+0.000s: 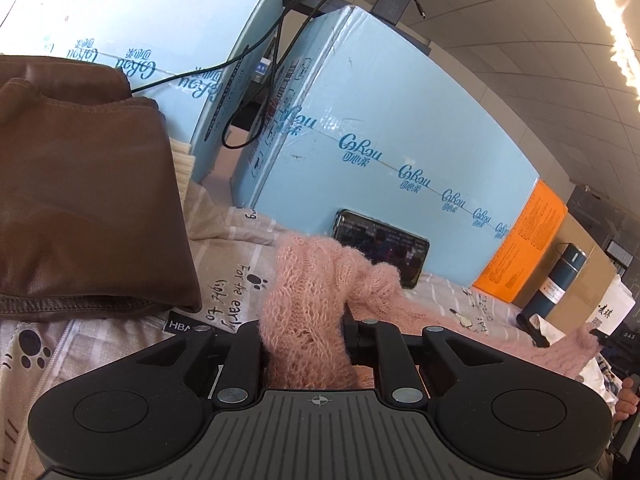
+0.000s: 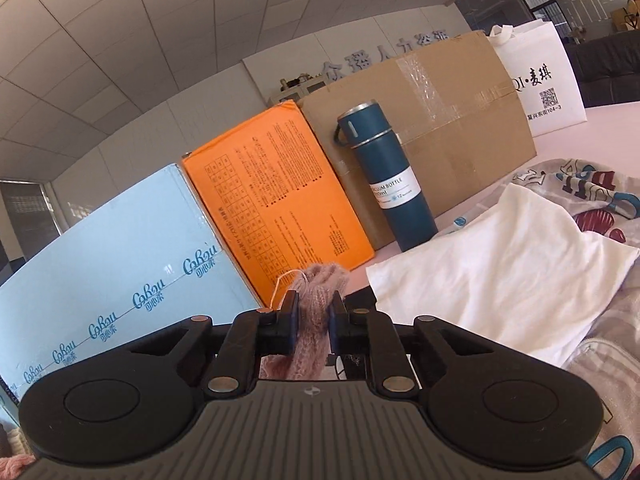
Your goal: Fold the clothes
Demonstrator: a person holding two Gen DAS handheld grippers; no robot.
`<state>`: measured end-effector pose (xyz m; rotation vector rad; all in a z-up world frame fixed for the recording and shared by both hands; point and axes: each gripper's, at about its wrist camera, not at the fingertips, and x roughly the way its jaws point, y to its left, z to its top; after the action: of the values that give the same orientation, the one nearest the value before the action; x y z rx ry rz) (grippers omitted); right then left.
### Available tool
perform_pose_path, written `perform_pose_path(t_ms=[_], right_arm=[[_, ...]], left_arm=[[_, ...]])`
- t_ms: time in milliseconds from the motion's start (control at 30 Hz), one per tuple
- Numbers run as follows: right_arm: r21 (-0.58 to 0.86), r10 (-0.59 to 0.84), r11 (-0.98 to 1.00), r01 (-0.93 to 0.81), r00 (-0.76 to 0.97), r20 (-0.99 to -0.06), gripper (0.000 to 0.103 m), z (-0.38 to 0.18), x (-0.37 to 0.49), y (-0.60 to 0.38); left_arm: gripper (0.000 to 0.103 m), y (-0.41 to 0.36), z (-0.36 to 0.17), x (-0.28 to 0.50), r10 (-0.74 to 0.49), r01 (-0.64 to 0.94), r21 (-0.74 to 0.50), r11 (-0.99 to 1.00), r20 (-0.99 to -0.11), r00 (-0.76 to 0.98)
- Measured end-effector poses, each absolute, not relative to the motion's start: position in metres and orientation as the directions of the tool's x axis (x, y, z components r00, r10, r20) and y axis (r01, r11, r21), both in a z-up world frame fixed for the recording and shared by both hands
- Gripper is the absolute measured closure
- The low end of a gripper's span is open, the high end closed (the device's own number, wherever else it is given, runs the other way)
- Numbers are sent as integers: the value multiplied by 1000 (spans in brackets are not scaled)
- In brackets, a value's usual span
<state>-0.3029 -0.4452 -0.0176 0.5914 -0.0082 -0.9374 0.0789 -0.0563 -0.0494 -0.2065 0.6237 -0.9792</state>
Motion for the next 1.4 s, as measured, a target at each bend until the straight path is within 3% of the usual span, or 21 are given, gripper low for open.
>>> perform_pose_path(t_ms=[167,200,233,333,367,533,633,700,800,867,967,1067,1200,1267,1300,1367,1400], right_arm=[[414,-790,359,837,508,-343,89,-29,-293,-451],[406,-801,345,846,491,-343,88,-29,-294,-451],[403,-813,328,855,472,-341,85,-29,-296,-449],[402,-846,263,877,410,-341,69,-30,-302,-451],[419,-847,252,872,408,-339,69,-30,-306,-452],[532,-839,296,793,482,-253,60,-26,-322,-447],[552,-841,344,759,511,-178,50,-19,-325,-435],[567,-800,393,724,573,-178,43,-16,-324,-434],[563,-661,469,680,694,-287,34,-21,-305,-440],[562,-542,517,646,755,-369,20,-26,-290,-444],[463,-476,511,725,686,-550,19,-40,-260,-447],[444,-488,507,739,671,-559,19,-43,-256,-446],[473,-489,492,730,682,-544,19,-43,-262,-448],[467,-492,495,733,679,-545,19,-43,-263,-448],[463,-493,496,734,678,-546,19,-43,-263,-447],[457,-495,499,737,675,-548,19,-43,-263,-447],[453,-496,500,738,673,-549,19,-43,-263,-447]], left_arm=[[82,-58,-54,82,-799,697,-411,587,-435,416],[74,-57,-54,81,-794,694,-407,594,-433,426],[65,-56,-54,81,-786,688,-399,606,-430,443],[55,-50,-52,81,-796,683,-416,600,-397,458],[54,-48,-51,81,-800,683,-422,596,-383,462],[27,-40,-44,76,-772,667,-389,636,-311,554],[20,-36,-39,72,-732,651,-339,680,-251,633],[19,-36,-33,70,-739,676,-302,672,-231,632],[19,-46,-22,62,-785,759,-205,618,-214,581],[18,-58,-13,52,-823,825,-102,556,-206,529],[11,-81,-7,39,-869,895,65,441,-219,444],[11,-113,-14,40,-866,928,166,332,-335,370],[12,-145,-34,51,-793,956,174,235,-534,292],[16,-147,-42,50,-790,964,159,212,-552,265],[26,-147,-45,49,-794,967,155,203,-551,255],[56,-139,-48,41,-818,967,174,184,-519,249],[81,-134,-48,36,-832,961,212,177,-489,261]])
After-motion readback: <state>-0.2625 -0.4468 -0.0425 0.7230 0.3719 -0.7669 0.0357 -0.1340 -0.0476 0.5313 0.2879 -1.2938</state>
